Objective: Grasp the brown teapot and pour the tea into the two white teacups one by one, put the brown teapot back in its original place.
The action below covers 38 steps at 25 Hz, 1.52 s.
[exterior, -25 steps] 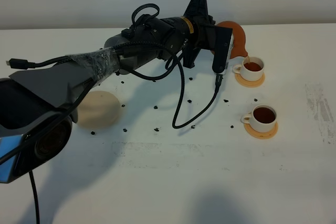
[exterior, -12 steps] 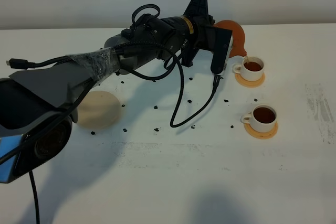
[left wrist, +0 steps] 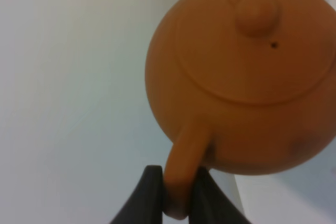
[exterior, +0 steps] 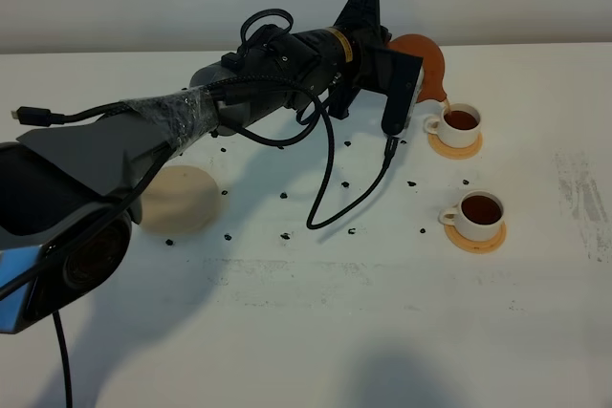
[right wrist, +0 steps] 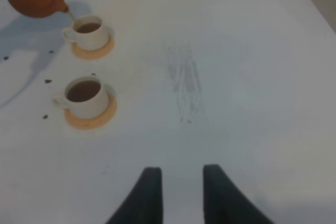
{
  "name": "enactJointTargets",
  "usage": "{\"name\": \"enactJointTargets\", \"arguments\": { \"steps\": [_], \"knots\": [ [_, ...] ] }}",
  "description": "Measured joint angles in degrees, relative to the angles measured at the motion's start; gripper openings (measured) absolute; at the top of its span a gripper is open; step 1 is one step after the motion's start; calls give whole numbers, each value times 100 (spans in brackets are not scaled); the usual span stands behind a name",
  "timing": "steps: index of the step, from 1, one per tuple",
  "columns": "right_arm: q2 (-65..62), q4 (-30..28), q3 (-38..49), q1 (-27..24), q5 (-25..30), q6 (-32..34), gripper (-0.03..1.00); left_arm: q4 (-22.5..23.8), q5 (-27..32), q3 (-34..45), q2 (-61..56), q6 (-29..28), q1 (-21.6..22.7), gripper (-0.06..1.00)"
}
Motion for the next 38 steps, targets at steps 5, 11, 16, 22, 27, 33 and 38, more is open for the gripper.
{"name": "enactJointTargets", "arguments": {
  "steps": [5, 11, 16, 22, 27, 33, 38],
  "knots": [
    [0, 0, 0, 0, 0, 0, 22, 250, -142, 0, 0, -313, 0, 8],
    [0, 0, 0, 0, 0, 0, 22, 291, -167, 0, 0, -341, -12, 8],
    [0, 0, 0, 0, 0, 0, 22, 290, -184, 0, 0, -341, -40, 8],
    [0, 0, 0, 0, 0, 0, 22, 290, -202, 0, 0, -341, -46, 8],
    [0, 0, 0, 0, 0, 0, 22, 294, -202, 0, 0, -341, -46, 8],
    [0, 0, 0, 0, 0, 0, 22, 65, -56, 0, 0, -341, -46, 8],
    [0, 0, 0, 0, 0, 0, 22, -317, 63, 0, 0, -341, -46, 8]
  ]
}}
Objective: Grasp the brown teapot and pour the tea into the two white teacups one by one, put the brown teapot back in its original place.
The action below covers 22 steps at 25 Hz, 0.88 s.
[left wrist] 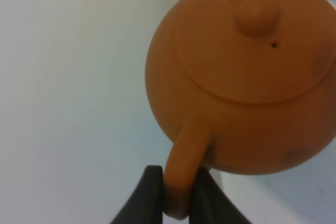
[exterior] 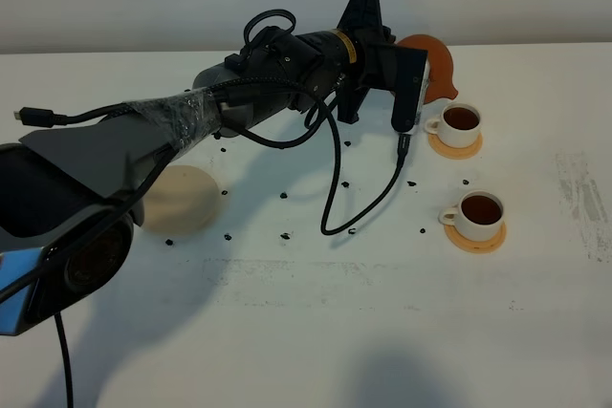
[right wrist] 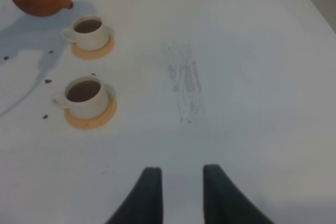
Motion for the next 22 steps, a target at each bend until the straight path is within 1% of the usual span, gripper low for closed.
{"name": "enactJointTargets", "arguments": {
  "steps": [9, 11, 17, 19, 22],
  "knots": [
    [0, 0, 0, 0, 0, 0, 22, -226, 204, 0, 0, -360, 0, 8],
    [0, 0, 0, 0, 0, 0, 22, -397, 286, 0, -13, -417, 0, 8],
    [0, 0, 0, 0, 0, 0, 22, -1229, 855, 0, -297, -562, 54, 8],
    [0, 0, 0, 0, 0, 0, 22, -1402, 1045, -6, -387, -756, 95, 8],
    [0, 0, 0, 0, 0, 0, 22, -1556, 1357, -6, -457, -1190, 178, 8]
  ]
}}
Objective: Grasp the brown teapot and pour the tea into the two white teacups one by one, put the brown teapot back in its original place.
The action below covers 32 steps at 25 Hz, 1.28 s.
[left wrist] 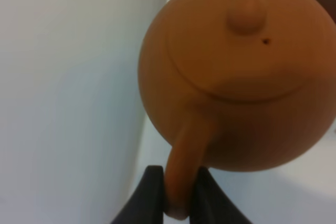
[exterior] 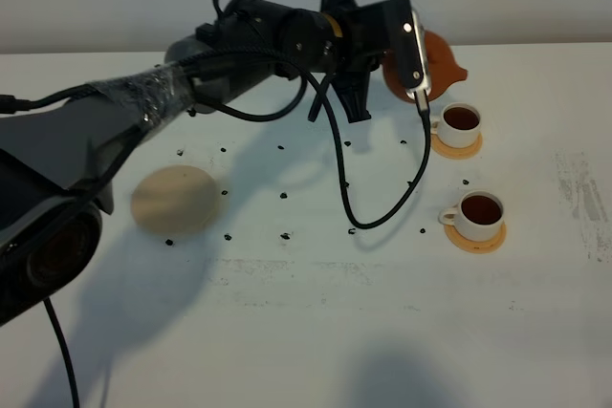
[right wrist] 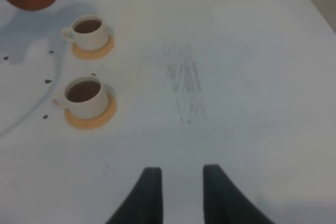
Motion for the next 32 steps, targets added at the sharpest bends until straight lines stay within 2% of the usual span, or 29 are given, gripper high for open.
{"name": "enactJointTargets", "arguments": {
  "steps": [11, 22, 32],
  "knots": [
    [0, 0, 0, 0, 0, 0, 22, -181, 653, 0, -5, -1292, 401, 8],
    [0, 0, 0, 0, 0, 0, 22, -290, 950, 0, 260, -2310, 430, 8],
    [0, 0, 0, 0, 0, 0, 22, -626, 865, 0, 561, -2508, 430, 8]
  ]
}}
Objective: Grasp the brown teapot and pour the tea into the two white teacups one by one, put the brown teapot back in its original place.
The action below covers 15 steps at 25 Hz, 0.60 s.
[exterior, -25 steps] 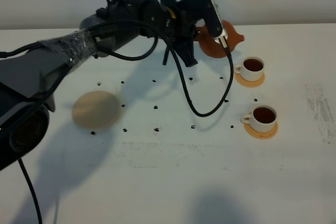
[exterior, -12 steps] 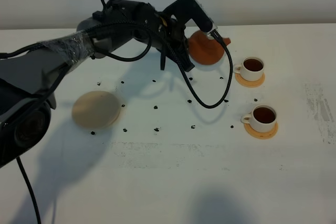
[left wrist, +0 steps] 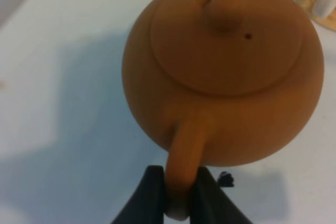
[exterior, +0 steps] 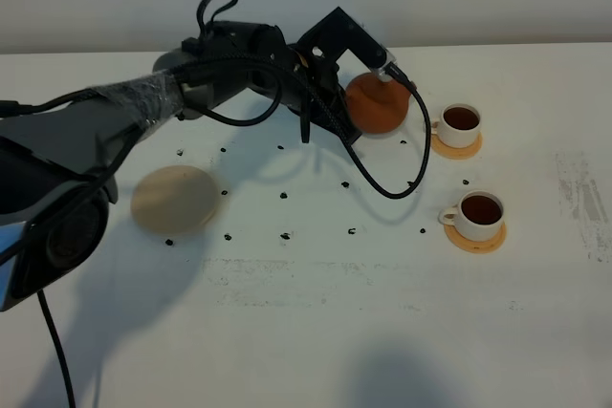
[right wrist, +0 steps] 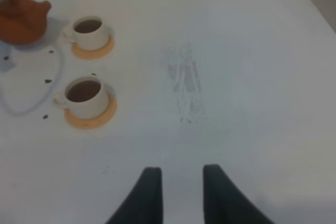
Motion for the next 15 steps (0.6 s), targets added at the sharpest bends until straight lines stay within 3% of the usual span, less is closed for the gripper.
{"name": "enactJointTargets", "arguments": {
  "steps": [15],
  "knots": [
    [0, 0, 0, 0, 0, 0, 22, -58, -51, 0, 102, -5, 0, 8]
  ]
}}
